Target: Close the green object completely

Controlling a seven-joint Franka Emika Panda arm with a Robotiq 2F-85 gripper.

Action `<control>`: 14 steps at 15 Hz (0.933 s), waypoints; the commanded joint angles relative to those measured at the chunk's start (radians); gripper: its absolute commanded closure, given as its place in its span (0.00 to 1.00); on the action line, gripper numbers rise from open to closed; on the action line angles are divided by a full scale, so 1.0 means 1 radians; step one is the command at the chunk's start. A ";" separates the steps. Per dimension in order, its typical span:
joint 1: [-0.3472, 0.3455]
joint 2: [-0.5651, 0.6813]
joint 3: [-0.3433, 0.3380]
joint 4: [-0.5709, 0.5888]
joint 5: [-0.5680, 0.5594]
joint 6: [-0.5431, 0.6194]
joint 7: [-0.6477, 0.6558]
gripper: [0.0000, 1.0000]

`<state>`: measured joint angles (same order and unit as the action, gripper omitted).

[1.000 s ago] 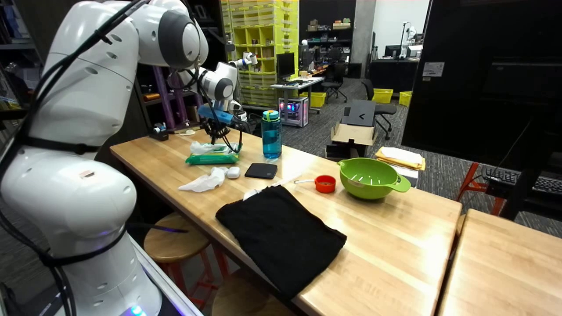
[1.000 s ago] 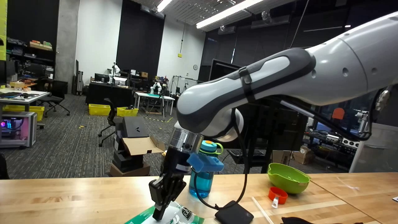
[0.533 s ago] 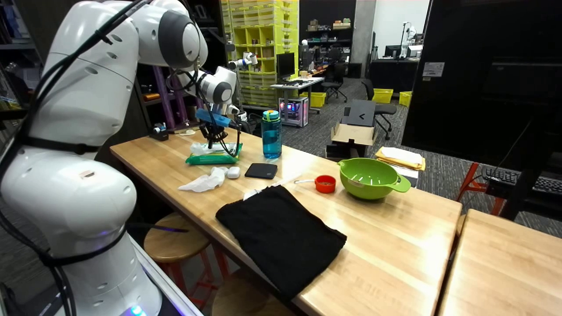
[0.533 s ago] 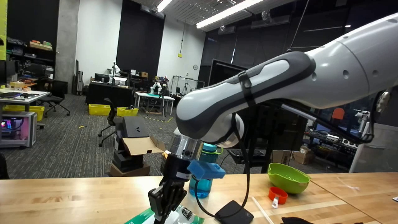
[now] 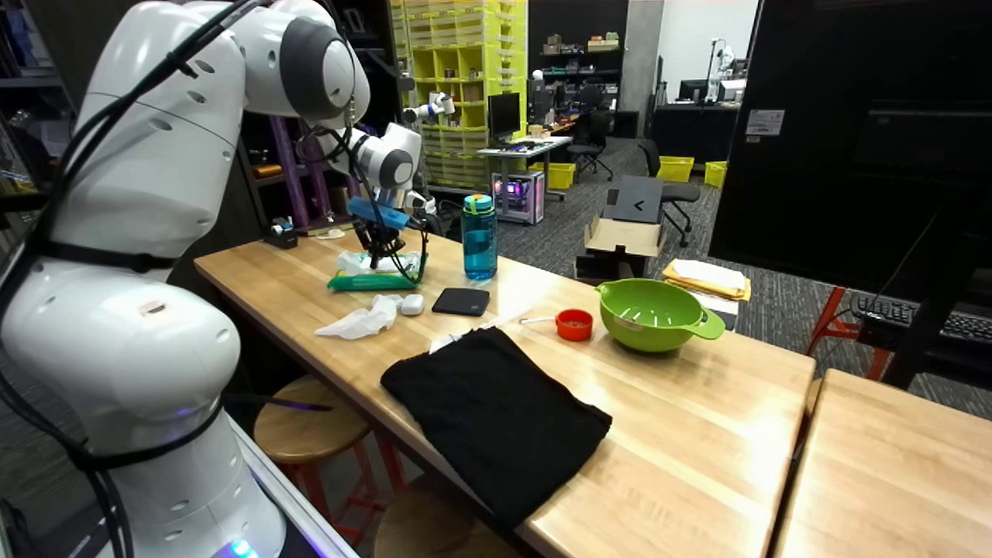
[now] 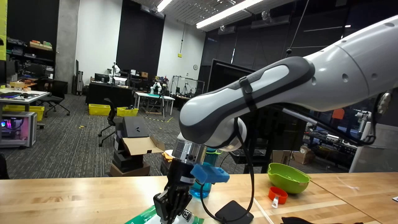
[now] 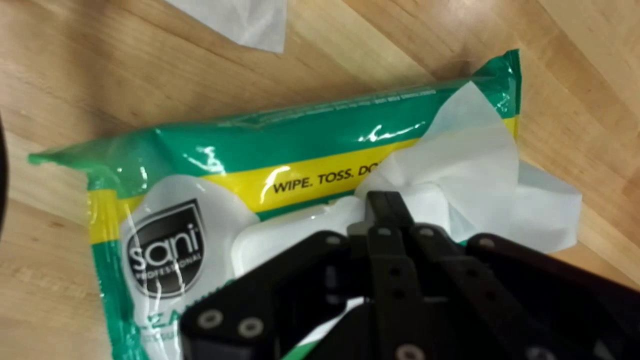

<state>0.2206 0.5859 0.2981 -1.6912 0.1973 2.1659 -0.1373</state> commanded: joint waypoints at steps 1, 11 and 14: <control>0.002 -0.018 -0.008 -0.032 0.025 -0.007 0.025 1.00; 0.003 -0.030 -0.021 -0.034 0.014 -0.013 0.065 1.00; 0.004 -0.033 -0.026 -0.033 0.010 -0.020 0.069 1.00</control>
<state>0.2197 0.5835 0.2896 -1.6926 0.2013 2.1599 -0.0830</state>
